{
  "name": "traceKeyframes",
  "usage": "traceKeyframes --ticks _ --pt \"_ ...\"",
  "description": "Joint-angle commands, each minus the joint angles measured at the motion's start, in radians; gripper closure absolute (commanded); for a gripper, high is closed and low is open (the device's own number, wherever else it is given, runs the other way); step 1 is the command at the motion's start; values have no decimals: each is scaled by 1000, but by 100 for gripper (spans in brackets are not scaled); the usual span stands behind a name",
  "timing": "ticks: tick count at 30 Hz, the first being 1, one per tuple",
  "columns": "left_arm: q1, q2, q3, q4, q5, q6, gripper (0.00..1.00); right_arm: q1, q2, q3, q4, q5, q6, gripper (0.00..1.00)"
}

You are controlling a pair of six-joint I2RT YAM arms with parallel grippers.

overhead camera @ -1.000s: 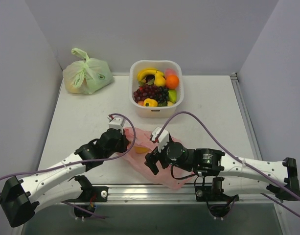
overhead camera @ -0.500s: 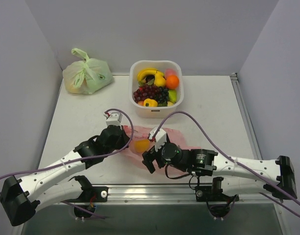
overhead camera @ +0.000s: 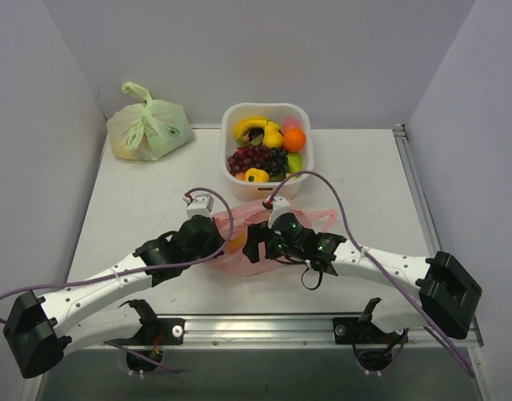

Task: Untie the knot of the plastic bag and take out the fruit

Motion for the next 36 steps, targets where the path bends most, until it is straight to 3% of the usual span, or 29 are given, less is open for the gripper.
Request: traceKeyframes --ticks 1,10,14,17,21,25,36 --pt "-20 41 7 -5 3 -5 100 -3 55 53 148 -123 38 17" --pt "-49 84 28 -55 -72 14 100 -41 -32 -24 291 -191 115 15" --pt "-75 81 63 -89 -121 3 100 -46 -25 -10 234 -116 95 16" --pt "-101 58 96 -121 -193 1 100 -46 6 -54 283 -122 98 19" --pt "-135 41 219 -166 -285 14 100 -44 21 -157 436 -139 107 21" --pt "-274 105 353 -167 -398 90 100 -47 -15 -254 502 -108 96 20" --pt "-267 130 185 -195 -261 -78 100 -43 -77 -233 354 41 35 4"
